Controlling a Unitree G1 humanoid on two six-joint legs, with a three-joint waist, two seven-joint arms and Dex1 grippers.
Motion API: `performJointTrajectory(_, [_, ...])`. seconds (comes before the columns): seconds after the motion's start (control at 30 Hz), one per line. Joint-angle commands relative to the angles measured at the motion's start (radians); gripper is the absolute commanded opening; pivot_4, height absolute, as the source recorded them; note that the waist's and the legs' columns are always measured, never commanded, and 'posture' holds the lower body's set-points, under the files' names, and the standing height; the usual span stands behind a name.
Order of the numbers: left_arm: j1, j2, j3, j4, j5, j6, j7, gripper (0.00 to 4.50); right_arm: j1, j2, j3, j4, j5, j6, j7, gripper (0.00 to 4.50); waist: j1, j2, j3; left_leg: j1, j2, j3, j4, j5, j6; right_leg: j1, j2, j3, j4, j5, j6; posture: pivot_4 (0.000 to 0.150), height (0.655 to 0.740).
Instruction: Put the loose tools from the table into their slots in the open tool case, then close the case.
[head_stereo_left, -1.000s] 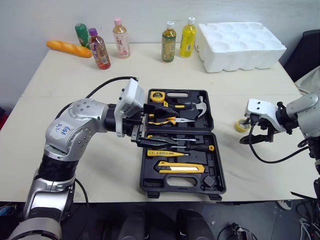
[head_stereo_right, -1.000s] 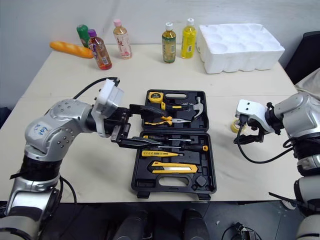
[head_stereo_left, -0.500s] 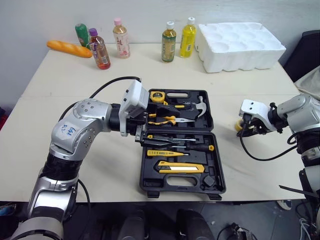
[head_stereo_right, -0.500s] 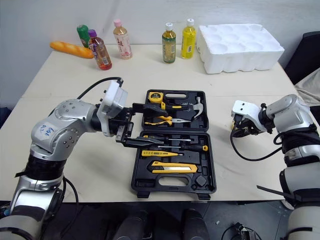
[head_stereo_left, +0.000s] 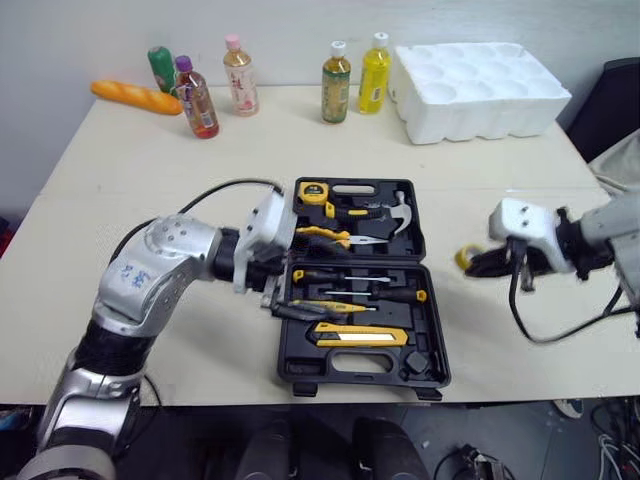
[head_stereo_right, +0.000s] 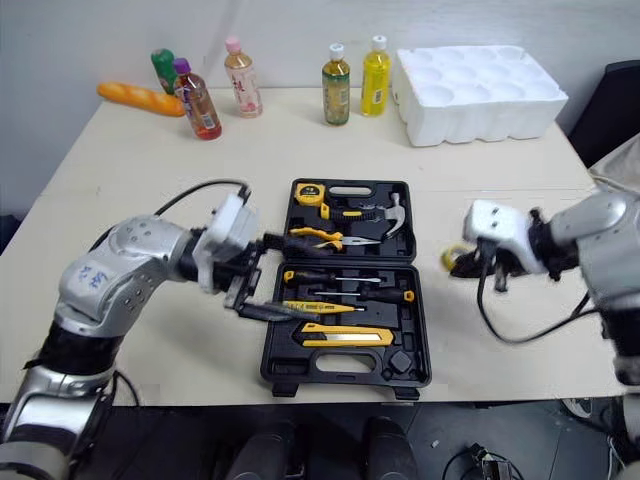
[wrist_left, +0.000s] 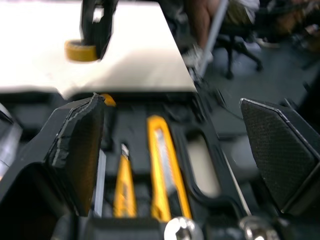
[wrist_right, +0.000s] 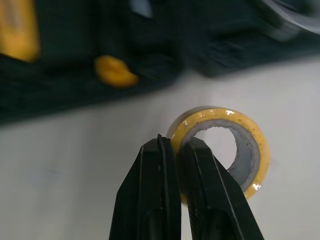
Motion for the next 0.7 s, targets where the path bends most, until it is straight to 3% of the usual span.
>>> performJointTrajectory(0.03, [0.032,0.027,-0.025,-0.062,0.022,-0.054,-0.055,4.5,0.163,-0.032,-0.09,-0.328,0.125,0.142,-0.048,0.06,0.002,0.0,0.0,0.0,0.0,0.0,0.0,0.0,0.0,0.0,0.0,0.0,0.0,0.0,0.0,0.15,0.7384])
performJointTrajectory(0.27, [0.064,0.03,-0.035,-0.086,0.019,-0.05,-0.067,4.5,0.319,-0.021,-0.105,-0.524,0.183,0.223,-0.183,0.06,0.016,-0.001,0.0,0.0,-0.001,0.0,0.0,0.0,0.001,0.0,-0.002,0.001,-0.005,0.0,0.0,0.15,0.7384])
performJointTrajectory(0.67, [0.049,0.016,-0.026,-0.093,0.016,-0.032,-0.053,4.5,0.377,-0.053,-0.047,-0.514,0.168,0.162,-0.248,0.06,0.021,-0.001,0.0,0.0,-0.001,0.0,-0.001,0.0,0.002,0.001,-0.002,0.0,-0.006,0.0,0.0,0.15,0.7384])
performJointTrajectory(0.7, [0.049,0.016,-0.025,-0.092,0.016,-0.033,-0.053,4.5,0.374,-0.056,-0.049,-0.519,0.181,0.17,-0.245,0.95,0.021,-0.001,0.0,0.0,-0.001,0.0,-0.001,0.0,0.002,0.001,-0.002,0.0,-0.006,0.0,0.0,0.15,0.7384])
